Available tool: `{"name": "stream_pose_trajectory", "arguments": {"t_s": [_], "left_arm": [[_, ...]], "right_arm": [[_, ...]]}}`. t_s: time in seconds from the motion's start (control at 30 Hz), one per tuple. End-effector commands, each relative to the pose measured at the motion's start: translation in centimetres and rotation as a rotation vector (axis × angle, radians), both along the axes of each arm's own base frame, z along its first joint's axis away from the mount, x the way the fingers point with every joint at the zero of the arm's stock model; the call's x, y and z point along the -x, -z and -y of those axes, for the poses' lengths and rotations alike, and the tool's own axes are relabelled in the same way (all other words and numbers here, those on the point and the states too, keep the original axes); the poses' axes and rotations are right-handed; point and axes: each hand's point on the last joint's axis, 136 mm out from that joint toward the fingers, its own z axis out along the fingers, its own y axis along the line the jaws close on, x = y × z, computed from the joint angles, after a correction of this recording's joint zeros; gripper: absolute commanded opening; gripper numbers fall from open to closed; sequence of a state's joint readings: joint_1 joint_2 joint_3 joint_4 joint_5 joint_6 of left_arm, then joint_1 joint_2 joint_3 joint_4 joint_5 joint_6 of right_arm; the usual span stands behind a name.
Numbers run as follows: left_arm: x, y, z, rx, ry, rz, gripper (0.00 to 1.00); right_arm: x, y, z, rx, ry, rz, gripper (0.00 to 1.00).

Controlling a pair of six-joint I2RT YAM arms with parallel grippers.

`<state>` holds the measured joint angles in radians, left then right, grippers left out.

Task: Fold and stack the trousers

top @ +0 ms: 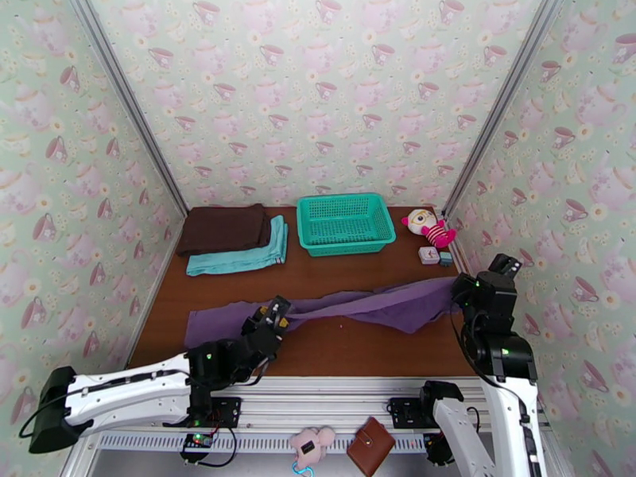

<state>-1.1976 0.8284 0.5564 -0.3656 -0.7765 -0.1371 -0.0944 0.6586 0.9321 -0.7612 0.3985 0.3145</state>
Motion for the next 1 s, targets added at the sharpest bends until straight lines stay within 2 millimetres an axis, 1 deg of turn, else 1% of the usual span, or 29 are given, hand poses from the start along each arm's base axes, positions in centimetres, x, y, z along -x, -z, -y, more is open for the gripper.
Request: {"name": "stream_pose_trajectory", "arguments": {"t_s": [0.0,0.03,0.1,0.17,0.2,0.27,0.3,0.37,0.4,0.43,0.47,0.5,0.57,0.6,0.63,0.7,0.77,0.8,0.87,0.97], "left_arm": [[-0.1,-3.0,-1.4,0.121,-0.063,0.029,0.58],[-0.1,-3.6,-1.9,0.149,-0.079,0.034,0.6],[-0.5,-4.1,-2.9,0.212,-0.126,0.036,0.64],[-1.7,-4.3,-4.2,0.271,-0.197,0.007,0.64],[-2.7,-3.8,-4.7,0.291,-0.218,-0.044,0.64],[-5.0,-2.1,-5.6,0.319,-0.268,-0.182,0.65],[-6.3,-1.0,-6.2,0.318,-0.3,-0.254,0.66],[-8.5,0.9,-6.7,0.29,-0.332,-0.364,0.69],[-9.5,1.9,-6.7,0.26,-0.335,-0.412,0.71],[-10.3,3.1,-6.6,0.231,-0.337,-0.46,0.71],[-10.8,3.9,-6.3,0.21,-0.335,-0.499,0.71],[-11.1,5.1,-6.1,0.188,-0.333,-0.548,0.71],[-10.7,7.1,-5.1,0.164,-0.311,-0.638,0.68],[-10.2,8.1,-4.3,0.156,-0.291,-0.659,0.68],[-10.0,8.7,-3.9,0.161,-0.287,-0.659,0.68],[-9.8,9.7,-3.3,0.186,-0.275,-0.669,0.66],[-9.5,10.7,-2.7,0.192,-0.248,-0.701,0.66],[-9.3,11.2,-2.3,0.18,-0.232,-0.716,0.66],[-9.0,11.8,-1.4,0.138,-0.202,-0.722,0.66],[-8.2,12.2,-0.1,0.103,-0.162,-0.736,0.65]], "right_arm": [[0.4,-1.5,0.6,0.005,0.04,0.063,0.75],[0.4,-1.9,0.5,0.008,0.034,0.071,0.81],[0.3,-2.7,0.1,0.01,0.007,0.084,0.88],[-1.1,-2.8,-1.3,-0.022,-0.086,0.087,0.91],[-2.2,-2.4,-2.6,-0.063,-0.157,0.071,0.92],[-4.4,-0.7,-5.4,-0.162,-0.304,0.02,0.94],[-5.5,0.6,-6.8,-0.204,-0.37,-0.014,0.93],[-6.9,2.7,-9.5,-0.228,-0.467,-0.076,0.93],[-7.8,4.4,-10.9,-0.219,-0.498,-0.133,0.93],[-8.2,5.6,-12.5,-0.197,-0.533,-0.173,0.93],[-8.5,6.5,-13.6,-0.184,-0.558,-0.207,0.93],[-8.6,7.6,-15.4,-0.177,-0.603,-0.244,0.93],[-8.5,9.4,-19.2,-0.181,-0.701,-0.29,0.93],[-8.3,10.3,-21.2,-0.172,-0.75,-0.313,0.92],[-8.2,11.1,-22.7,-0.154,-0.782,-0.331,0.93],[-8.1,12.9,-25.7,-0.118,-0.84,-0.388,0.94],[-8.4,14.8,-27.8,-0.1,-0.875,-0.447,0.94],[-8.4,15.8,-28.8,-0.09,-0.889,-0.469,0.94],[-8.3,17.1,-29.9,-0.086,-0.896,-0.486,0.95],[-8.0,18.2,-30.3,-0.111,-0.891,-0.486,0.95]]}}
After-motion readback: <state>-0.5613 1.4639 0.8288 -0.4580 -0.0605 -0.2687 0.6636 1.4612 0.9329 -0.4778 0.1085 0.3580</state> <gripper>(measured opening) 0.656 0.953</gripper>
